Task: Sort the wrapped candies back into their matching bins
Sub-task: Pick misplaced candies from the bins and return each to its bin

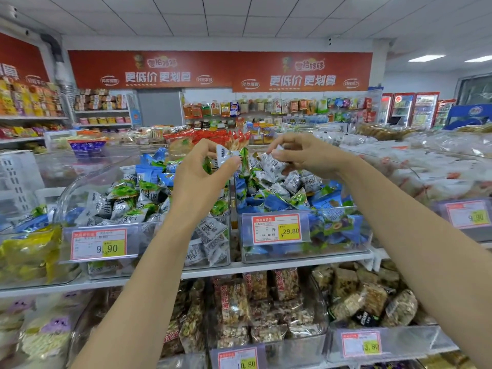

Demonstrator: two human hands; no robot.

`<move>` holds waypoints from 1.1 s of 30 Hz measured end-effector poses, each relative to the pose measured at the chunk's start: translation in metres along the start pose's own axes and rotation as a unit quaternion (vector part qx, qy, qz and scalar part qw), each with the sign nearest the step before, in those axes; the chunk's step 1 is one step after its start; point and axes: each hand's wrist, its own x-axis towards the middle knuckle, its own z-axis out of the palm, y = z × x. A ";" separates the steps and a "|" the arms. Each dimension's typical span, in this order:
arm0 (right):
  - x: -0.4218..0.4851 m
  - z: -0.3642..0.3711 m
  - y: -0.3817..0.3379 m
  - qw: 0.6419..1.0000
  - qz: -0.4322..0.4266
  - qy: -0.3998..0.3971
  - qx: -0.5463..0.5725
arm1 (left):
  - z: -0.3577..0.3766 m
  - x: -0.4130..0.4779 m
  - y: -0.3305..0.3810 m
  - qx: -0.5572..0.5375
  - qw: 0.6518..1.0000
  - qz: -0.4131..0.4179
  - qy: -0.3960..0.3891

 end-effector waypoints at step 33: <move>0.045 0.189 -0.089 0.967 -0.052 -0.099 -0.231 | -0.157 -0.020 -0.086 0.392 0.910 0.129 -0.035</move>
